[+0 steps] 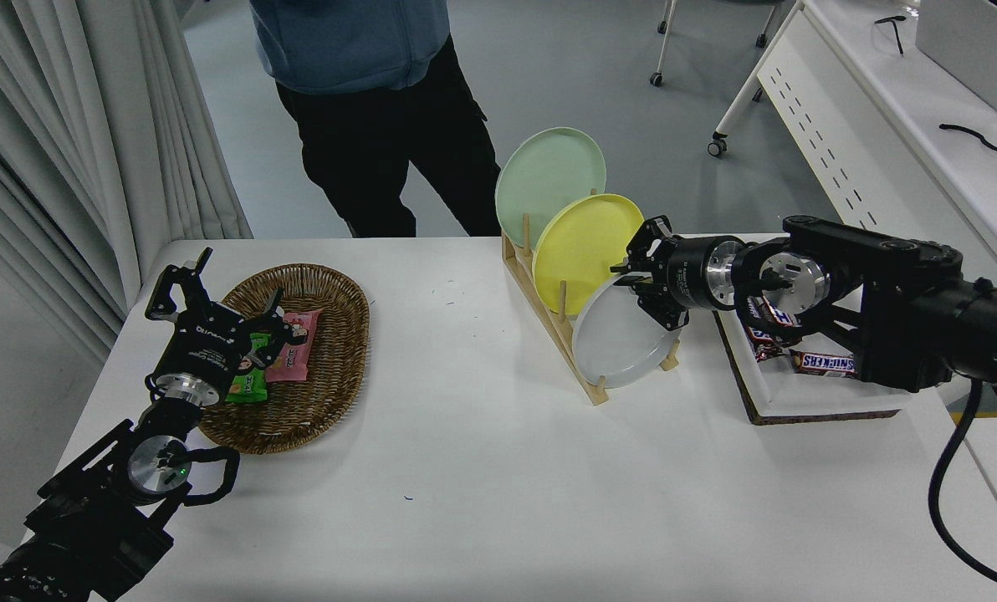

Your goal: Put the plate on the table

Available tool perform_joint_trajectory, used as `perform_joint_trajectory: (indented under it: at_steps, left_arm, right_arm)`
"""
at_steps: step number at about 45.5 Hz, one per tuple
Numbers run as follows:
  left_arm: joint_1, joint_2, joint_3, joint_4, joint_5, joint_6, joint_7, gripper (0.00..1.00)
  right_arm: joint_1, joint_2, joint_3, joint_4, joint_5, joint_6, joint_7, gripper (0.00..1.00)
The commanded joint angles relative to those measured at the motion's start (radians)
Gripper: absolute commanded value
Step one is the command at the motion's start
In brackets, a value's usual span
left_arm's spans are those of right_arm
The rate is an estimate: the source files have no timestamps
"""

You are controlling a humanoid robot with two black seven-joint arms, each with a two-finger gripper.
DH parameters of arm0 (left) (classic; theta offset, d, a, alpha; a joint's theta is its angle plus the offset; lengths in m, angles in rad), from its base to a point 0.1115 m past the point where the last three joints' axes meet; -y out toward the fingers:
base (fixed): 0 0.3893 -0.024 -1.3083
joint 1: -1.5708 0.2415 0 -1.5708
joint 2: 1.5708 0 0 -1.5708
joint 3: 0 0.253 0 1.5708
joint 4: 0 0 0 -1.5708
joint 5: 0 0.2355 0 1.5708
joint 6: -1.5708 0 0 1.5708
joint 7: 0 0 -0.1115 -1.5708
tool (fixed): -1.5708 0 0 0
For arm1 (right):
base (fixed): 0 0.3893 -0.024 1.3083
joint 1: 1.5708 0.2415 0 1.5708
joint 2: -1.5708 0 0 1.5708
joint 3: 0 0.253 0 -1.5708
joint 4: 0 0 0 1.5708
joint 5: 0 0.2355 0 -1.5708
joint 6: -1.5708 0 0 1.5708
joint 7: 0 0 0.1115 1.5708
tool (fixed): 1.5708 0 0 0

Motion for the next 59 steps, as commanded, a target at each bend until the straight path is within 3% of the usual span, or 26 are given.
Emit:
perform_joint_trajectory:
  at_steps: [1, 14, 33, 51, 59]
  left_arm:
    - [0.0, 0.0, -0.001, -0.001, 0.0, 0.0, 0.0, 1.0]
    - [0.0, 0.0, -0.001, -0.001, 0.0, 0.0, 0.0, 1.0]
    - [0.0, 0.0, -0.001, -0.001, 0.0, 0.0, 0.0, 1.0]
    - [0.0, 0.0, -0.001, 0.001, 0.0, 0.0, 0.0, 1.0]
    - [0.0, 0.0, 0.001, 0.001, 0.0, 0.0, 0.0, 1.0]
  right_arm:
    - [-0.002, -0.002, 0.005, -0.002, 0.0, 0.0, -0.002, 0.08]
    - [-0.005, -0.01, 0.005, -0.004, 0.0, -0.001, -0.019, 0.0]
    - [0.017, -0.034, 0.014, 0.007, 0.0, 0.002, -0.043, 0.0]
    - [0.155, -0.168, 0.042, 0.068, 0.015, -0.009, -0.117, 0.0]
    - [0.253, -0.238, 0.037, 0.156, 0.153, -0.02, -0.158, 0.0]
